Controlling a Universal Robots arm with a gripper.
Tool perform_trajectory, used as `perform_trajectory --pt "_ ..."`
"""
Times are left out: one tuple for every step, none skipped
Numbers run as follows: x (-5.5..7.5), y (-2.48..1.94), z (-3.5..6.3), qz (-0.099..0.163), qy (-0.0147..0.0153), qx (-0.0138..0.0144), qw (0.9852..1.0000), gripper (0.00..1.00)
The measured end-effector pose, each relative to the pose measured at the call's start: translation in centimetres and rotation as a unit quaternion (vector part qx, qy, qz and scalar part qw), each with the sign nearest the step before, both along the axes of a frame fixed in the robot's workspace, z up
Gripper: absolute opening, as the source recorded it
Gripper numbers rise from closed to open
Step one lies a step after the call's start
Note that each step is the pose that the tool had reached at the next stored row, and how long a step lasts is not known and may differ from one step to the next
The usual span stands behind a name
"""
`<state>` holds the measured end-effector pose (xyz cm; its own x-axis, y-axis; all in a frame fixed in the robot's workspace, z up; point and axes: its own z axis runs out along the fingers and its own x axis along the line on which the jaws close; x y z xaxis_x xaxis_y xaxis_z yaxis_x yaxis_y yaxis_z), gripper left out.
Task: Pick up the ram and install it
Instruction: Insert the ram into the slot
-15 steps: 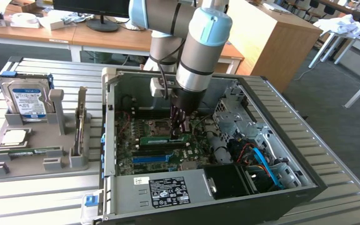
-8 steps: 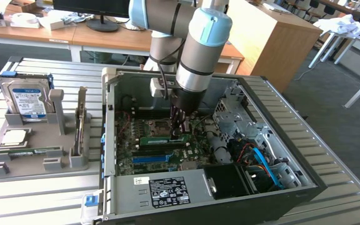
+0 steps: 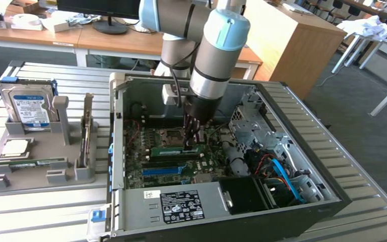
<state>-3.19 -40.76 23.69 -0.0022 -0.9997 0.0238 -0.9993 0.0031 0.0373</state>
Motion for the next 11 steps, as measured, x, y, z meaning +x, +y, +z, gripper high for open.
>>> perform_trajectory --pt "0.00 0.00 0.00 0.000 0.0001 -0.0001 1.0000 0.11" --pt "0.00 0.00 0.00 0.000 0.0001 -0.0001 1.0000 0.11" --pt "0.00 0.00 0.00 0.000 0.0001 -0.0001 1.0000 0.11" --pt "0.00 0.00 -0.01 0.000 0.0001 -0.0001 1.0000 0.11" --pt "0.00 0.00 -0.03 -0.001 0.0000 -0.0001 1.0000 0.11" --pt "0.00 0.00 -0.04 -0.002 0.0000 -0.0001 1.0000 0.11" --pt "0.00 0.00 -0.04 -0.003 0.0000 -0.0001 1.0000 0.11" --pt "0.00 0.00 -0.04 -0.003 0.0001 -0.0001 1.0000 0.11" --pt "0.00 0.00 -0.04 -0.003 0.0000 -0.0001 1.0000 0.11" --pt "0.00 0.00 -0.04 -0.003 0.0001 -0.0001 1.0000 0.11" --pt "0.00 0.00 -0.04 -0.003 0.0000 0.0000 1.0000 0.11"
